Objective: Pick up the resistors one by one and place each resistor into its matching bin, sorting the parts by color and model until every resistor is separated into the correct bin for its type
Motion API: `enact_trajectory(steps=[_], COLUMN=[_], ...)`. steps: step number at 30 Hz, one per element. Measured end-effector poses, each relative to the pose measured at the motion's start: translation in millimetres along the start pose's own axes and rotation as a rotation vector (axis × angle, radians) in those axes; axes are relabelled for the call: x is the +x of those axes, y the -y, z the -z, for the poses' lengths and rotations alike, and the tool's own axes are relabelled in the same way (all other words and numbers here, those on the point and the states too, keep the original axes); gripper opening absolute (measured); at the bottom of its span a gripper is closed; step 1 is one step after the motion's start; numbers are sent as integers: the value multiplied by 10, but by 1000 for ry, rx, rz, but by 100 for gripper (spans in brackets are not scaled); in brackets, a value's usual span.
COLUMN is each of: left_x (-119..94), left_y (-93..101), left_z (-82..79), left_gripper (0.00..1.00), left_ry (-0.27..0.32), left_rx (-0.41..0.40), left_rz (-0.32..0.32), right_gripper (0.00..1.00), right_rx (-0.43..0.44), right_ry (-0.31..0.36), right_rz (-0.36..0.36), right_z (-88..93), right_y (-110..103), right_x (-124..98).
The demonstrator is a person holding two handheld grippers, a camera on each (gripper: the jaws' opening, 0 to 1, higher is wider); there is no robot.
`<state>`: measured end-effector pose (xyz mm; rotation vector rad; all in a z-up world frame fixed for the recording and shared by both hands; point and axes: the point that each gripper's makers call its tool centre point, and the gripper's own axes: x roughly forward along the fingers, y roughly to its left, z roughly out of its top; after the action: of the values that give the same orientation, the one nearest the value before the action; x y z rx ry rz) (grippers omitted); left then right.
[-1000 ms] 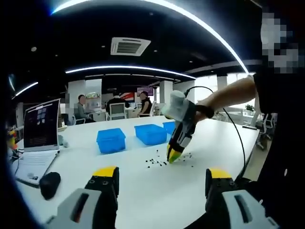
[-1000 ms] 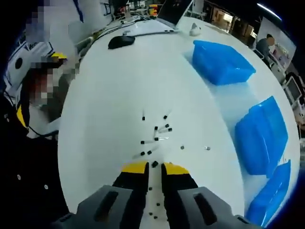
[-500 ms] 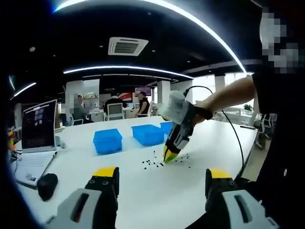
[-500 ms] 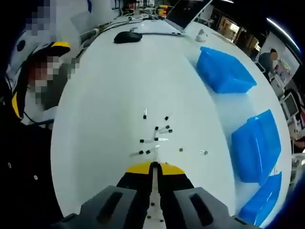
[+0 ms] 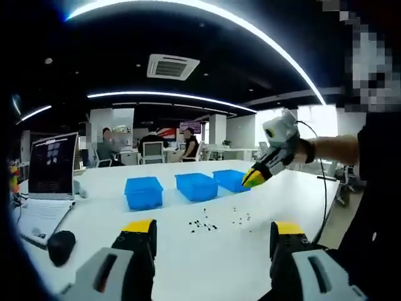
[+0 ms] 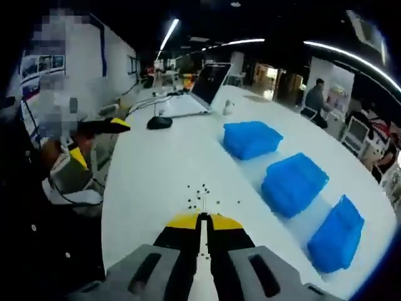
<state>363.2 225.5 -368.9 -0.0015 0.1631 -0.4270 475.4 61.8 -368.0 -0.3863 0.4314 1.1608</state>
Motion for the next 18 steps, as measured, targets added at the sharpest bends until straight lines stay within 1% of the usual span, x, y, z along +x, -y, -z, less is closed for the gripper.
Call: enact_trajectory(steps=[1,3,5,6,7,9,10,11,13,14,16,18], left_x=[6,16,28,33,41,53,57,61,61,57,41,20], left_y=[-4,-9,-16,-19,-19,-16,-11,-3,17,24,38,37], left_z=[-24,-64,-111,-130,-154,-177,-186,-192,-198,-198,-193,-182], left_gripper=[74,74,74,74,74,74,74,74,74,74,74,74], left_ry=[7,17,31,37,44,48,48,48,45,44,41,38], left_rx=[-1,-1,-4,-5,-6,-6,-5,-2,3,4,4,4], left_rz=[0,-1,-5,-6,-9,-11,-11,-10,-8,-7,-4,-6], right_gripper=[7,7,7,7,7,7,7,7,7,7,7,7], right_rx=[38,96,132,149,163,180,181,169,158,137,129,108], right_ry=[41,188,312,366,408,483,505,528,568,594,584,601], right_rz=[25,82,137,173,215,273,308,329,338,349,338,320], right_z=[8,-24,-12,8,42,90,114,112,66,-3,-77,-196], right_y=[7,5,-17,-23,-26,-75,-85,-113,-172,-197,-215,-211], right_x=[-119,-395,-613,-709,-797,-938,-990,-1040,-1092,-1118,-1078,-1033])
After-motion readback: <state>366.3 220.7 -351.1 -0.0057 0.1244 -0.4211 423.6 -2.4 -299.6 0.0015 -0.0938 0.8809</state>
